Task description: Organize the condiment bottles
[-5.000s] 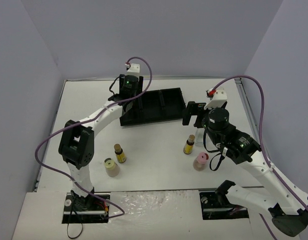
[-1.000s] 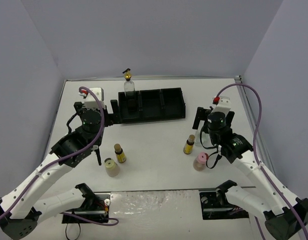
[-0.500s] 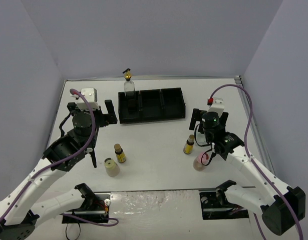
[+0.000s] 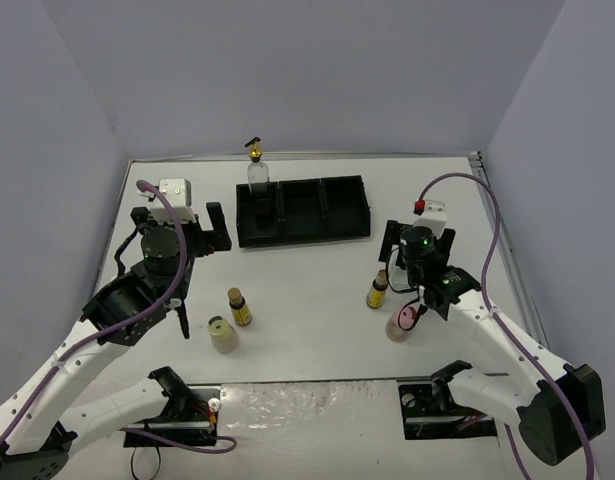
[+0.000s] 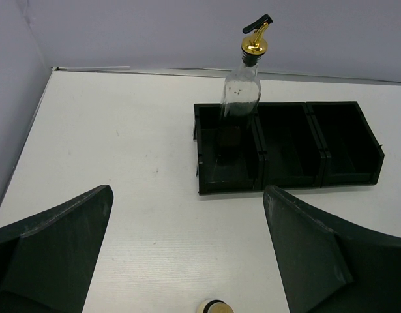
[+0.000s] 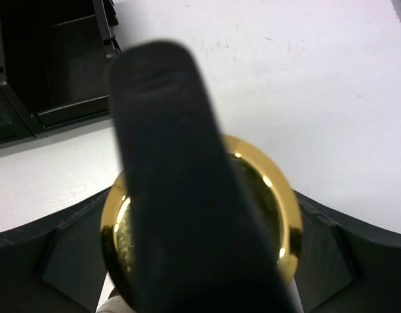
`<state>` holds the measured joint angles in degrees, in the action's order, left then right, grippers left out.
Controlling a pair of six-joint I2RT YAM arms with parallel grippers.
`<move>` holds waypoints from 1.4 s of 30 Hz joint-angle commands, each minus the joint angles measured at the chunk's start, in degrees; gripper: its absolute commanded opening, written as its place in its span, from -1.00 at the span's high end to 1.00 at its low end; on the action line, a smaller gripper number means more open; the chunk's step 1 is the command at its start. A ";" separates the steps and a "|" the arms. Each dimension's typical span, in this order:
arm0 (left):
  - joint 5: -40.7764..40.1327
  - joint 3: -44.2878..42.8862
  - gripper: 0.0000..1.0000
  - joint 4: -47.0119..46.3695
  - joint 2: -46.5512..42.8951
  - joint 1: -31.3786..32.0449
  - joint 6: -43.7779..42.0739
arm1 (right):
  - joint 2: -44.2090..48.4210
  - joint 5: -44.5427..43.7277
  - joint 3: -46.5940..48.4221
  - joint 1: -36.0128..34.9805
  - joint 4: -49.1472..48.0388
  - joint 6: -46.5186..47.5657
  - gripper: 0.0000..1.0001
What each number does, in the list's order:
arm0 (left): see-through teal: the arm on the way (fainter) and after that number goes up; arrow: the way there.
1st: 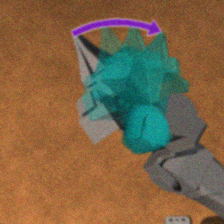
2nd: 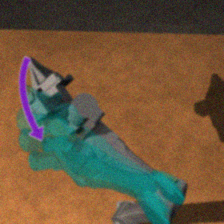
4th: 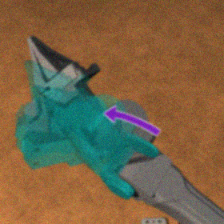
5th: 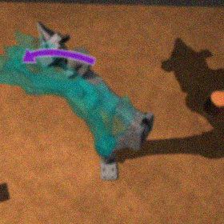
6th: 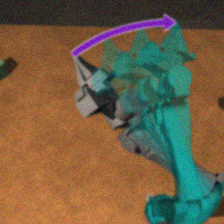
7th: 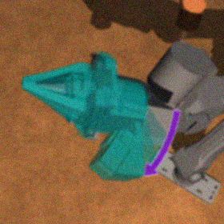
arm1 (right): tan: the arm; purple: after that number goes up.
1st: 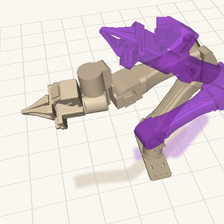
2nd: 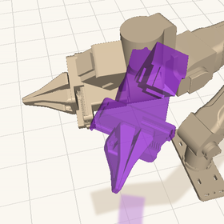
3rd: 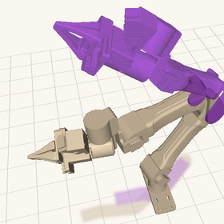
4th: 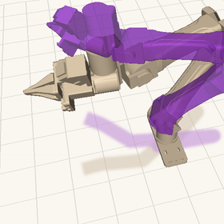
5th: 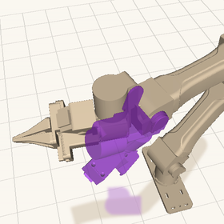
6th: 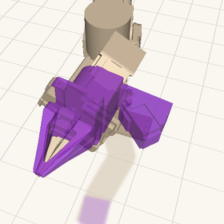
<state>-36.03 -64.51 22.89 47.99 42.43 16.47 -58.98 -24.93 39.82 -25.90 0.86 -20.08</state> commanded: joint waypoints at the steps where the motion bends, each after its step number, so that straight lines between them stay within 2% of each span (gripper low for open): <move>1: -0.04 -2.67 -0.94 -1.51 -0.41 0.29 -1.38 | -0.09 -3.43 -0.06 0.32 -5.20 -0.95 -0.80; 8: -0.35 -2.81 -0.94 -1.16 -0.33 0.29 -1.53 | -0.87 -2.95 -0.18 0.50 -5.37 -0.66 -0.60; 11: -0.36 -2.81 -0.94 -1.10 -0.26 0.29 -1.44 | -0.96 -2.49 -0.09 0.41 -5.52 -0.66 -0.40; 14: -0.36 -2.81 -0.94 -1.17 -0.26 0.29 -1.53 | -1.17 -2.49 -0.11 0.48 -5.45 -0.66 -0.29; 17: -0.36 -2.81 -0.94 -1.19 -0.26 0.29 -1.49 | -1.40 -2.49 -0.22 0.41 -5.47 -0.83 0.02; 22: -0.45 -2.73 -0.94 -1.10 -0.35 0.29 -1.53 | -1.22 -2.66 -0.17 0.49 -5.43 -1.27 0.86; 23: -0.53 -2.73 -0.94 -1.10 -0.35 0.29 -1.53 | -1.22 -2.58 -0.01 0.41 -5.26 -1.27 0.95; 31: -0.68 -2.49 -0.94 -1.27 -0.70 0.29 -1.53 | -0.26 -3.63 2.16 0.43 -4.28 -1.32 1.00; 42: -1.06 -3.22 -0.94 -1.10 -1.00 0.29 -1.79 | -2.54 -4.25 14.18 0.46 -1.13 1.82 1.00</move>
<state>-36.07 -64.51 23.81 47.33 42.43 15.52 -61.18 -26.45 46.60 -25.80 5.29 -19.34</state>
